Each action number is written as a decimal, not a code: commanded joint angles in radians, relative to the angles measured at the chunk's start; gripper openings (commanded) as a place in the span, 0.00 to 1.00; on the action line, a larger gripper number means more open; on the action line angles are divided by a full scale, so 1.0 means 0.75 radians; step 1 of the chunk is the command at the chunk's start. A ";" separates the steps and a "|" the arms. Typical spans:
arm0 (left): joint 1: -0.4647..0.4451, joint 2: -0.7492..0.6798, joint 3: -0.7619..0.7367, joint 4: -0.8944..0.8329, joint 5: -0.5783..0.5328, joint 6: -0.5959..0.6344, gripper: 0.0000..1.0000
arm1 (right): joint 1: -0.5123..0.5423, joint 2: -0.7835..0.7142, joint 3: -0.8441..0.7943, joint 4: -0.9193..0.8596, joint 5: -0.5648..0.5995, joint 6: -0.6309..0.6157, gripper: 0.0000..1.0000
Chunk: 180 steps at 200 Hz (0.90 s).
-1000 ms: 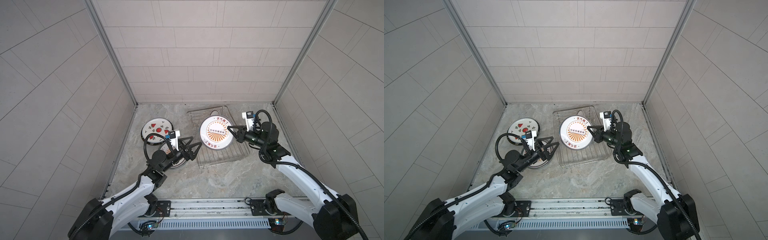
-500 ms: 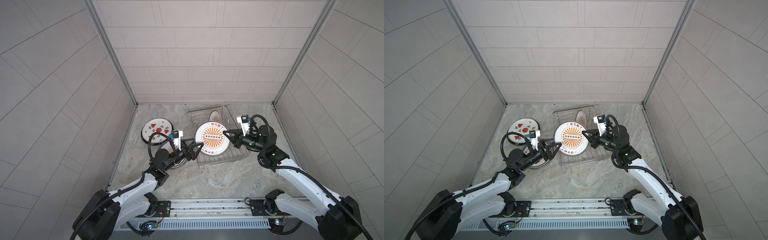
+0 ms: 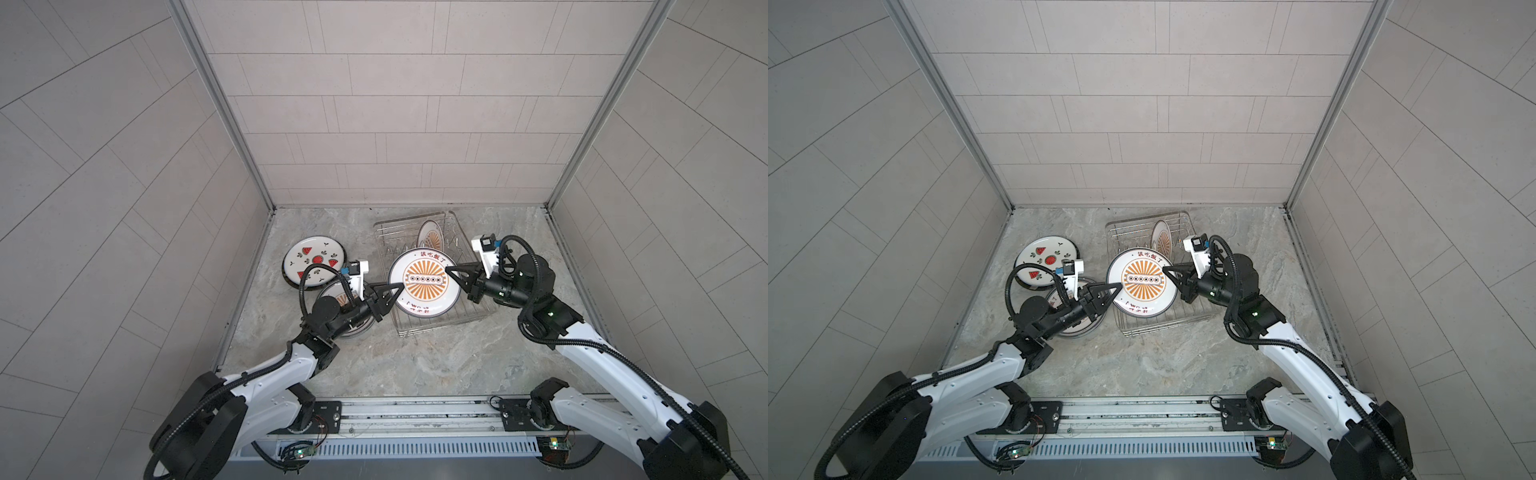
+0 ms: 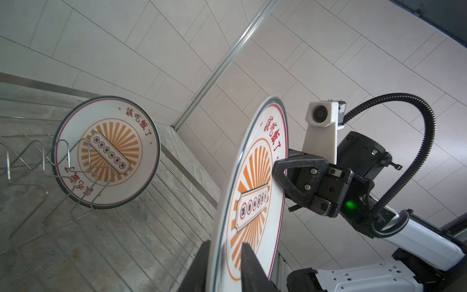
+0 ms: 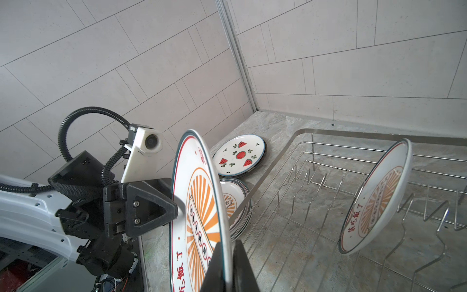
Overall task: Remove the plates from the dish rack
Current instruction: 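Close the left gripper on the plate rim beside the right gripper, then open the right gripper and carry the plate toward the stack with the left gripper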
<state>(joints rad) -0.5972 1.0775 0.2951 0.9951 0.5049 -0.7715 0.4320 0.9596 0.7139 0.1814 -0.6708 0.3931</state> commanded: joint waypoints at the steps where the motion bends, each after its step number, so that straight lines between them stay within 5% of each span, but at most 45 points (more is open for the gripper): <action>1: -0.007 0.011 0.061 0.070 0.083 -0.028 0.24 | 0.008 -0.019 0.035 0.036 0.017 -0.031 0.03; 67: -0.007 0.034 0.057 0.089 0.073 -0.058 0.00 | 0.017 0.010 0.050 0.016 0.029 -0.042 0.06; 125: -0.006 -0.008 0.026 0.103 0.009 -0.084 0.00 | 0.038 0.003 0.055 -0.017 0.062 -0.058 0.17; 180: -0.008 -0.072 0.005 0.048 -0.080 -0.088 0.00 | 0.065 0.001 0.059 -0.044 0.124 -0.070 0.74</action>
<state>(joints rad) -0.5972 1.0603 0.3016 0.9882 0.4709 -0.8310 0.4698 0.9707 0.7383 0.1482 -0.6155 0.3542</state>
